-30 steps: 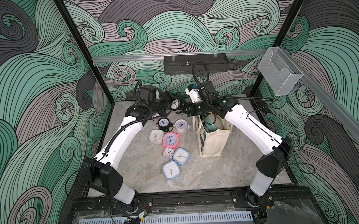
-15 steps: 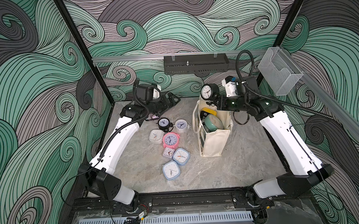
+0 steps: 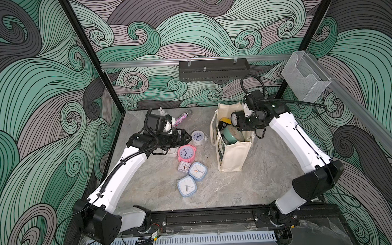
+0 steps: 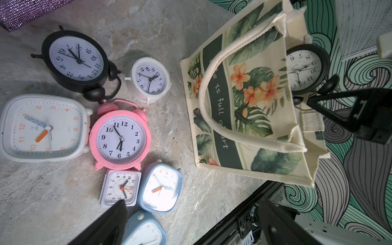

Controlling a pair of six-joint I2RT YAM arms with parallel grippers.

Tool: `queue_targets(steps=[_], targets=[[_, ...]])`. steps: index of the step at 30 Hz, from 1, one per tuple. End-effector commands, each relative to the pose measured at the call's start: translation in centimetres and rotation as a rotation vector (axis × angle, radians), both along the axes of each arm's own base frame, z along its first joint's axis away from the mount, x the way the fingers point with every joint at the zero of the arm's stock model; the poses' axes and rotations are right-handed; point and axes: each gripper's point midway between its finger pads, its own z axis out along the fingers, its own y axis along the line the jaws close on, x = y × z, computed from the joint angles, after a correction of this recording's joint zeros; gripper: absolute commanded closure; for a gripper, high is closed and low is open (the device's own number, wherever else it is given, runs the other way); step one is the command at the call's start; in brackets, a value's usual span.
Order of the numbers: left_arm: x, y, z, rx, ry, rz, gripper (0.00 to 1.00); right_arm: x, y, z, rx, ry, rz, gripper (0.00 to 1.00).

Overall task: Put the alarm clock into the canvas bag
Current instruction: Place the alarm at the canvas bag.

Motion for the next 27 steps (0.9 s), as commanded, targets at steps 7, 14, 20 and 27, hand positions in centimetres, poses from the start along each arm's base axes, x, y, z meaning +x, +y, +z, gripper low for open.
queue_targets(steps=[7,14,20,27], targets=[[-0.7,0.7,1.1,0.021,-0.048,-0.012,0.01,2.4,-1.6,-0.7,-0.207,0.006,-0.018,1.00],[-0.9,0.8,0.9,0.030,-0.042,-0.011,0.01,4.4,-0.5,-3.2,-0.265,0.048,0.003,1.00],[-0.7,1.0,0.7,0.046,-0.040,-0.002,0.01,5.3,0.5,-5.4,-0.275,0.096,0.020,0.96],[-0.3,2.2,0.2,0.114,-0.042,0.028,0.01,5.1,1.7,-3.2,-0.276,0.015,0.052,0.95]])
